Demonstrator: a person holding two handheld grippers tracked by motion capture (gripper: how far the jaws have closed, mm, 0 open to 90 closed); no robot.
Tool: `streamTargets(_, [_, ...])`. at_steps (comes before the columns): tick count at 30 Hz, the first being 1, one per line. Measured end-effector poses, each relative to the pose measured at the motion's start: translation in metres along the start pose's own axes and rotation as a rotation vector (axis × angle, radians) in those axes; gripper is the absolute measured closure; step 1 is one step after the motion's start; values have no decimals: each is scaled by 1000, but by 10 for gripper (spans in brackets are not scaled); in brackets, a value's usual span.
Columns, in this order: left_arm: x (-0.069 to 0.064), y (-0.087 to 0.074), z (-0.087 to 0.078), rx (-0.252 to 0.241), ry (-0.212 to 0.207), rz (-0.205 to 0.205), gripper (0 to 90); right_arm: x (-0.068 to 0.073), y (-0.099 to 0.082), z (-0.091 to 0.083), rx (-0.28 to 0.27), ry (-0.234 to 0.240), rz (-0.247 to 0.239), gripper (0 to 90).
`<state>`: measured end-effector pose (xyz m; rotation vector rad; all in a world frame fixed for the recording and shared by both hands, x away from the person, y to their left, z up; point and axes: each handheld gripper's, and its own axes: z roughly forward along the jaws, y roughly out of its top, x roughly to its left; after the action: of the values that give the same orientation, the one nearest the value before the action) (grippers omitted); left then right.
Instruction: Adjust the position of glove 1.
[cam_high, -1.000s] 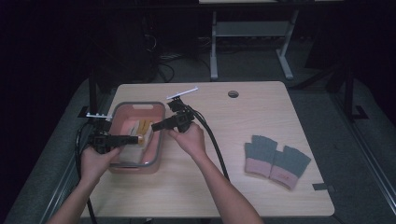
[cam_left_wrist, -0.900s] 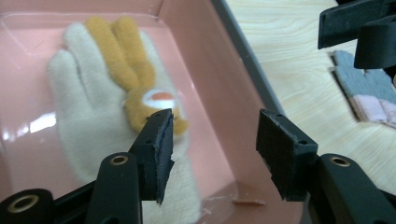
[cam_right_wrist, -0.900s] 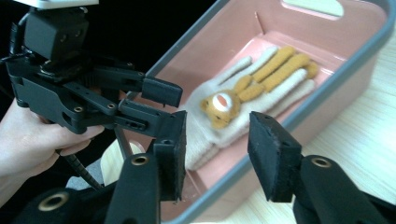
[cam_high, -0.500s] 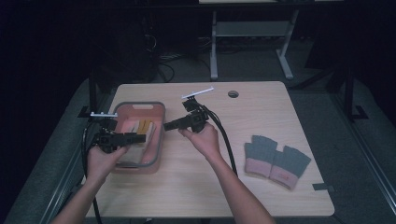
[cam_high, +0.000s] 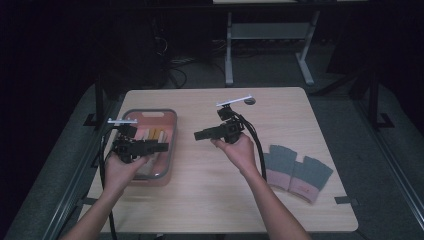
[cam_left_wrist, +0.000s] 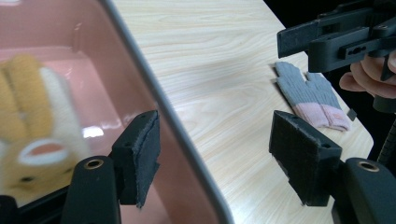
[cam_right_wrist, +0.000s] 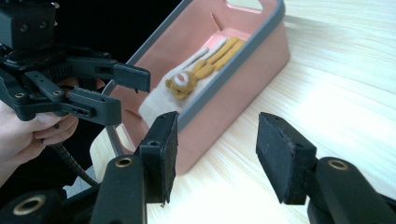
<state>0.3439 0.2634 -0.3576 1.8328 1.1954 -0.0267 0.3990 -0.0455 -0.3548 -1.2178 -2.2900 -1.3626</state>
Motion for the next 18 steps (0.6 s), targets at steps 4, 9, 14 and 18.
streamTargets(4, [-10,3,7,-4,-22,28,321,-5,-5,-10,-2,-13,1,469])
streamTargets(9, [-21,5,17,-2,-36,57,315,-12,-13,-22,4,-29,2,458])
streamTargets(14, [-32,6,27,-1,-67,77,314,-18,-20,-35,-7,-39,14,441])
streamTargets(18, [-38,7,34,-2,-77,86,313,-25,-26,-46,-21,-47,30,435])
